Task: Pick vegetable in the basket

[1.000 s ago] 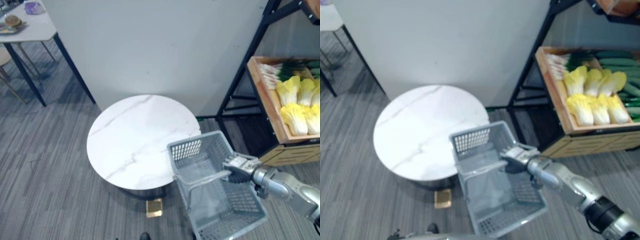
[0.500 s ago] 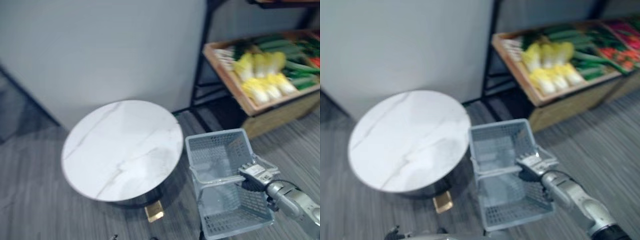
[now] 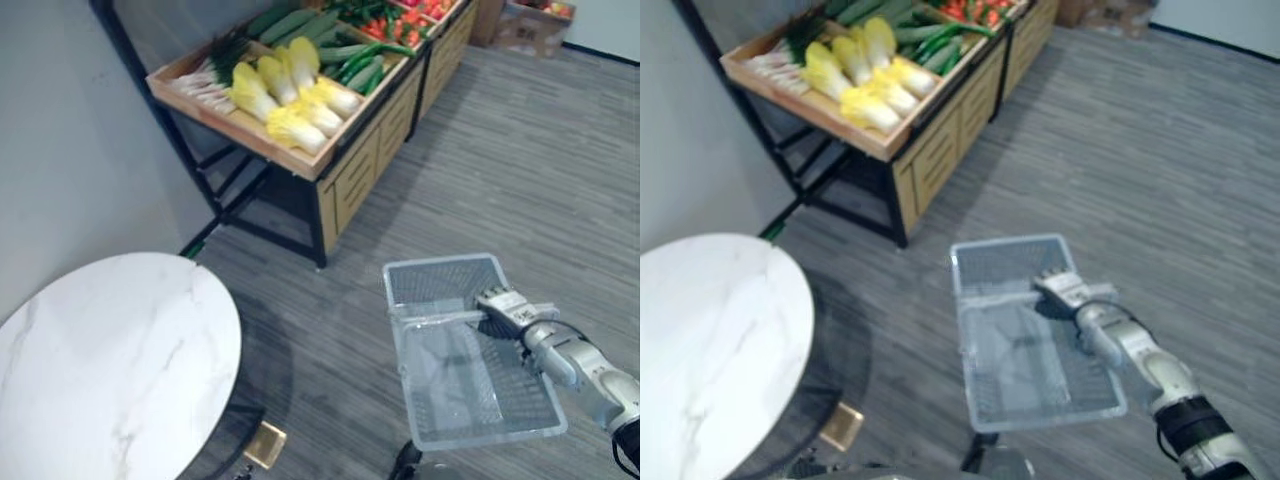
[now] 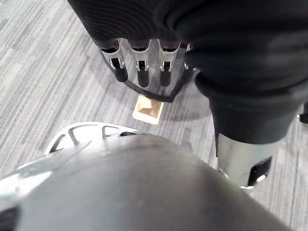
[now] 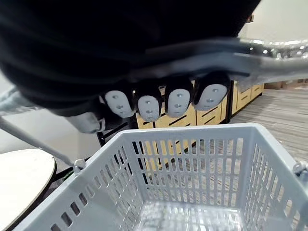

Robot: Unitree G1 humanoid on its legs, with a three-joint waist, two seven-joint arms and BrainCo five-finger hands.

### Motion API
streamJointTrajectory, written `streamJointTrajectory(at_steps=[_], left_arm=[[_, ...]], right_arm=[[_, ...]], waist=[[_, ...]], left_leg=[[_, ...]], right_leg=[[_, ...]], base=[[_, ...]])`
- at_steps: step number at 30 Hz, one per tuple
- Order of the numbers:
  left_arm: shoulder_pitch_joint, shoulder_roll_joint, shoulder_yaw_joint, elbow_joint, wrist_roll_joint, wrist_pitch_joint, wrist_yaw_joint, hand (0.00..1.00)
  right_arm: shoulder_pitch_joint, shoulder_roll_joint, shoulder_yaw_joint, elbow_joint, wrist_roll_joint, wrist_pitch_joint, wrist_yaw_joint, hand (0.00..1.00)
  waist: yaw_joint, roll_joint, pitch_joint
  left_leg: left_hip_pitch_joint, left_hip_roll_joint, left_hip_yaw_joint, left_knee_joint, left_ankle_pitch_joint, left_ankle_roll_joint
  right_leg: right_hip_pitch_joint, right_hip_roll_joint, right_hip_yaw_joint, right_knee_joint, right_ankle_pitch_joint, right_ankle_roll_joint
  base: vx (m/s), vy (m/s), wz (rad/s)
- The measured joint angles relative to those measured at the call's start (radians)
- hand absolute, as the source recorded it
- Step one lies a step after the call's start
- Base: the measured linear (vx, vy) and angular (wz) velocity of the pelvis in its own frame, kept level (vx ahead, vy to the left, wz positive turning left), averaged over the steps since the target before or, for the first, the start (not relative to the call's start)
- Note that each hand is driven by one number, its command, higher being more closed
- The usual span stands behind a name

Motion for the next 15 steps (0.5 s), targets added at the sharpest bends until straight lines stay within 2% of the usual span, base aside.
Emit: streamJointTrajectory(at_steps=[1,2,3,4,5,6,7,8,9,10,11,12,13,15], left_arm=[[0.000,0.001,0.006,-0.001,0.004,0.000,0.000,0.00],[0.002,0.000,0.012,-0.001,0.004,0.001,0.000,0.00],[0.004,-0.002,0.021,-0.001,0.004,0.000,0.000,0.00],[0.004,-0.002,0.030,-0.002,0.003,-0.003,0.001,0.00],[0.004,-0.004,0.034,-0.005,0.003,-0.009,0.002,0.00],[0.015,-0.010,0.036,-0.026,-0.012,-0.024,0.001,0.00],[0.014,-0.012,0.036,-0.040,-0.027,-0.024,0.001,0.00],[0.014,-0.015,0.036,-0.040,-0.034,-0.024,0.001,0.00],[0.013,-0.014,0.036,-0.040,-0.036,-0.023,0.001,0.00],[0.006,-0.022,0.038,-0.042,-0.036,-0.030,-0.001,0.00],[0.006,-0.028,0.047,-0.045,-0.037,-0.037,-0.001,0.00],[0.008,-0.033,0.066,-0.047,-0.042,-0.044,0.001,0.00],[0.010,-0.030,0.066,-0.050,-0.042,-0.044,0.003,0.00],[0.023,-0.033,0.066,-0.048,-0.041,-0.037,0.004,0.00]], right_arm=[[0.007,0.001,-0.001,-0.001,0.000,-0.002,0.000,1.00],[0.012,0.003,-0.001,-0.001,0.000,-0.005,-0.001,1.00],[0.011,0.008,-0.001,-0.001,0.000,-0.006,-0.002,1.00],[0.009,0.015,0.000,-0.001,0.000,-0.006,-0.003,1.00],[0.004,0.017,0.003,0.000,0.001,-0.005,-0.003,1.00],[-0.074,0.044,0.096,0.000,0.010,-0.003,-0.001,1.00],[-0.074,0.042,0.097,-0.001,0.013,-0.004,-0.001,1.00],[-0.072,0.045,0.099,0.003,0.013,0.000,0.000,1.00],[-0.071,0.047,0.107,0.004,0.012,0.002,0.001,1.00],[-0.076,0.048,0.108,0.003,0.011,0.008,0.003,1.00],[-0.091,0.047,0.110,0.008,0.011,0.015,0.004,1.00],[-0.135,0.050,0.120,0.039,0.012,0.023,0.006,1.00],[-0.164,0.050,0.123,0.054,0.018,0.022,0.007,1.00],[-0.190,0.064,0.124,0.053,0.024,0.012,0.006,1.00]], waist=[[-0.002,0.000,0.000],[-0.003,0.005,0.002],[0.005,0.009,0.004],[0.015,-0.001,0.010],[0.025,-0.005,0.013],[0.054,0.010,0.023],[0.064,0.022,0.030],[0.063,0.033,0.038],[0.058,0.027,0.038],[0.052,0.015,0.043],[0.052,0.012,0.046],[0.058,0.011,0.055],[0.082,0.025,0.068],[0.125,0.056,0.080]], left_leg=[[-0.001,0.020,-0.009,0.043,0.003,0.002],[-0.001,0.070,-0.036,0.132,0.015,0.013],[-0.017,0.107,-0.115,0.222,0.053,0.038],[-0.055,0.114,-0.222,0.285,0.086,0.069],[-0.086,0.099,-0.315,0.322,0.069,0.050],[-0.209,-0.142,-0.762,0.308,-0.120,0.004],[-0.225,-0.160,-0.790,0.258,-0.091,0.005],[-0.238,-0.163,-0.810,0.232,-0.070,0.011],[-0.240,-0.176,-0.840,0.228,-0.068,0.011],[-0.280,-0.232,-0.925,0.214,-0.143,-0.006],[-0.303,-0.259,-0.961,0.181,-0.154,-0.015],[-0.345,-0.295,-1.019,0.068,-0.142,-0.027],[-0.376,-0.282,-1.050,-0.039,-0.108,-0.052],[-0.415,-0.238,-1.069,-0.109,-0.057,-0.070]], right_leg=[[0.009,0.006,0.003,0.000,-0.011,-0.004],[0.025,0.025,0.025,-0.007,-0.025,-0.010],[0.038,0.042,0.068,-0.023,-0.028,-0.013],[0.040,0.050,0.121,-0.035,-0.027,-0.015],[0.039,0.052,0.151,-0.044,-0.027,-0.016],[0.033,0.093,0.345,-0.110,-0.020,-0.024],[0.034,0.103,0.339,-0.114,0.015,-0.022],[0.040,0.122,0.358,-0.122,0.018,-0.017],[0.041,0.114,0.369,-0.126,0.017,-0.018],[0.040,0.093,0.390,-0.144,0.014,-0.020],[0.039,0.084,0.392,-0.155,0.016,-0.023],[0.039,0.068,0.396,-0.165,0.024,-0.034],[0.039,0.076,0.411,-0.166,0.020,-0.027],[0.055,0.100,0.433,-0.164,0.013,-0.017]], base=[[-0.06,-0.164,-0.22],[-0.07,-0.152,-0.57],[-0.09,-0.179,-0.92],[-0.07,-0.134,-1.04],[-0.03,-0.114,-3.27],[0.02,-0.037,-3.40],[0.05,-0.001,-3.42],[0.09,0.079,-0.90],[0.13,0.111,-0.31],[0.13,0.116,0.08],[0.12,0.126,0.25],[0.09,0.153,0.10],[0.10,0.225,-0.06],[0.16,0.262,-0.44]])
